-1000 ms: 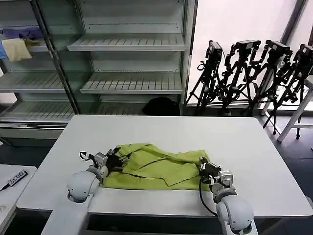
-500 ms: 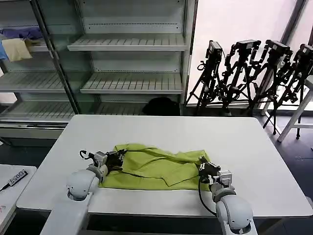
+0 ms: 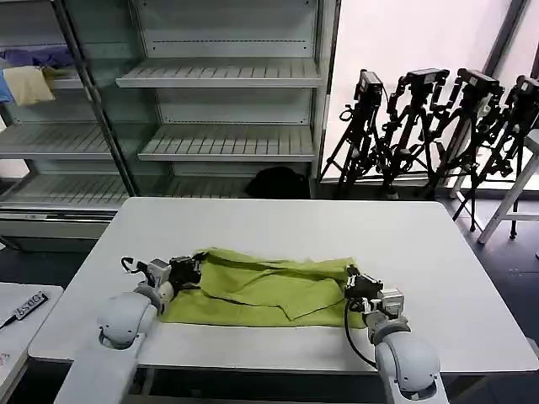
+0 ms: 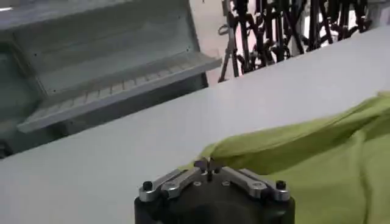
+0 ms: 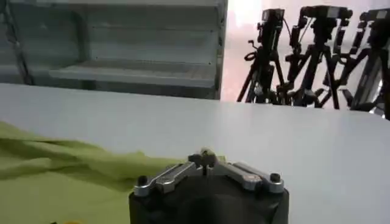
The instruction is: Fold and organize the clothes.
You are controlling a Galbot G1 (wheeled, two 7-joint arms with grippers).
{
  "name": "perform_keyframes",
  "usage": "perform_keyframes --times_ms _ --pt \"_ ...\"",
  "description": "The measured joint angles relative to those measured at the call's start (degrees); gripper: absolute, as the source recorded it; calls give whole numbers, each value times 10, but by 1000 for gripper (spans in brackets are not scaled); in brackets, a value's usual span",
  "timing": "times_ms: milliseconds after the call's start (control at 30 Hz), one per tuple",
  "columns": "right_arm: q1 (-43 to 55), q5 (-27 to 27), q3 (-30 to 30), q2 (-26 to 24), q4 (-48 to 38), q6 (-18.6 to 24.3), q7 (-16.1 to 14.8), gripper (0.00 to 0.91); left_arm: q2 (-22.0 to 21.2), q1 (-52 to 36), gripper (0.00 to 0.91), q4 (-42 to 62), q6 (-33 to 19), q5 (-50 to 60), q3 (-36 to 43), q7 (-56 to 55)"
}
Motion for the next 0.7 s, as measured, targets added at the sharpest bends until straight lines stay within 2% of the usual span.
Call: perform_keyframes --times_ms 367,700 --pt "6 1 -6 -2 12 0 -2 0 35 52 0 -81 -1 3 -35 13" --pt "-5 -8 -4 -7 24 0 -13 0 46 93 0 -117 -4 23 -48 27"
